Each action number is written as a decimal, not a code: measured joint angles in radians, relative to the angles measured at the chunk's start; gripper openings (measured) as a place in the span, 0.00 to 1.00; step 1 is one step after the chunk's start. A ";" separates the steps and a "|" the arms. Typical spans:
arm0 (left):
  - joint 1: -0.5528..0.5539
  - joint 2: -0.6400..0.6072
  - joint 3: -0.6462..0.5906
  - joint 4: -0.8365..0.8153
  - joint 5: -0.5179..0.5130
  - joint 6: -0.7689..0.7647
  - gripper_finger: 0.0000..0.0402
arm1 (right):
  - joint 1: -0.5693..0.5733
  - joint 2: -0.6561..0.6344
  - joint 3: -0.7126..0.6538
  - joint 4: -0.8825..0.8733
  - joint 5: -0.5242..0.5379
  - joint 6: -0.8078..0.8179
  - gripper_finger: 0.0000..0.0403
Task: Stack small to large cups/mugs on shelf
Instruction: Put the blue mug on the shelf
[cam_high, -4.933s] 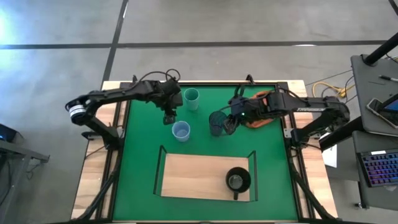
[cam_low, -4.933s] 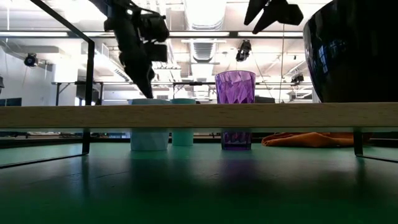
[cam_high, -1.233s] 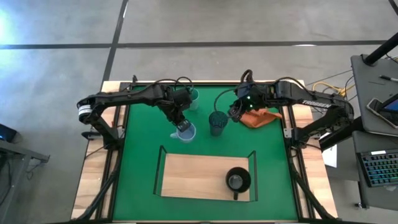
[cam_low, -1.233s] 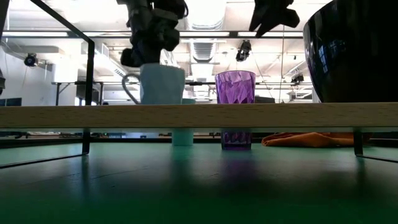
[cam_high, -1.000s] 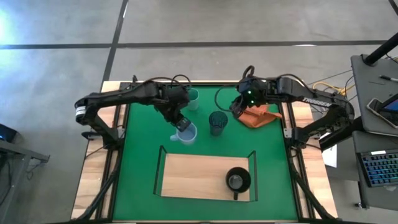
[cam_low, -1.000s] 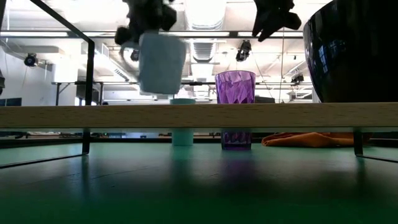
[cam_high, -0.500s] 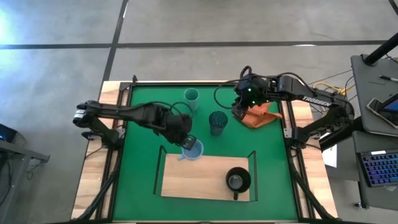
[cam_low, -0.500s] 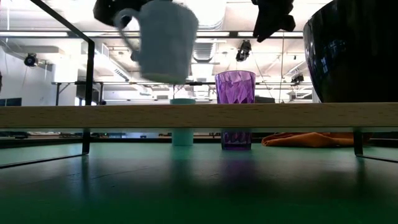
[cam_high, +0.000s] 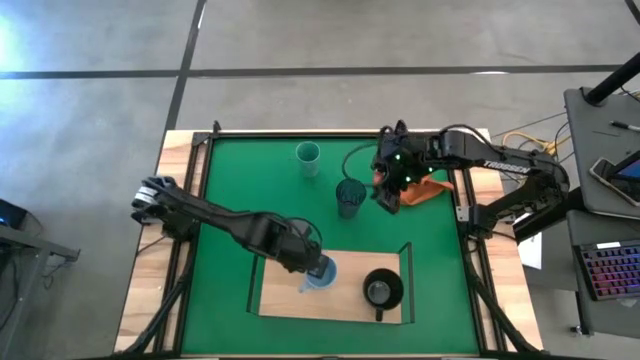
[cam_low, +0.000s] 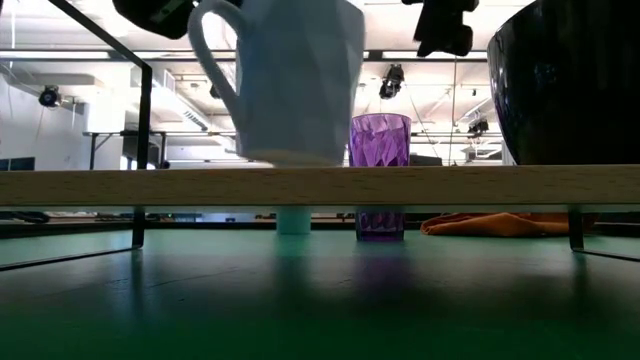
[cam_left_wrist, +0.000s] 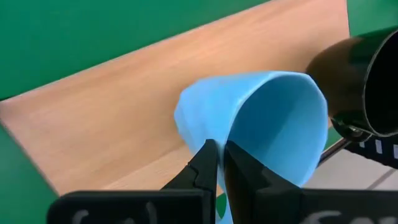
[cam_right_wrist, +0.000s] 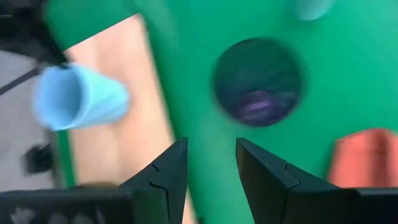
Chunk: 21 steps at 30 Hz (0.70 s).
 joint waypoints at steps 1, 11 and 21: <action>-0.003 0.008 0.004 0.006 -0.001 -0.001 0.00 | 0.017 0.000 -0.005 0.004 -0.012 0.006 0.32; -0.064 0.058 0.006 0.156 -0.058 -0.054 0.00 | 0.209 0.014 -0.033 0.073 0.006 0.149 0.32; -0.077 0.093 0.005 0.171 -0.086 -0.058 0.01 | 0.328 0.025 -0.038 0.076 0.096 0.253 0.32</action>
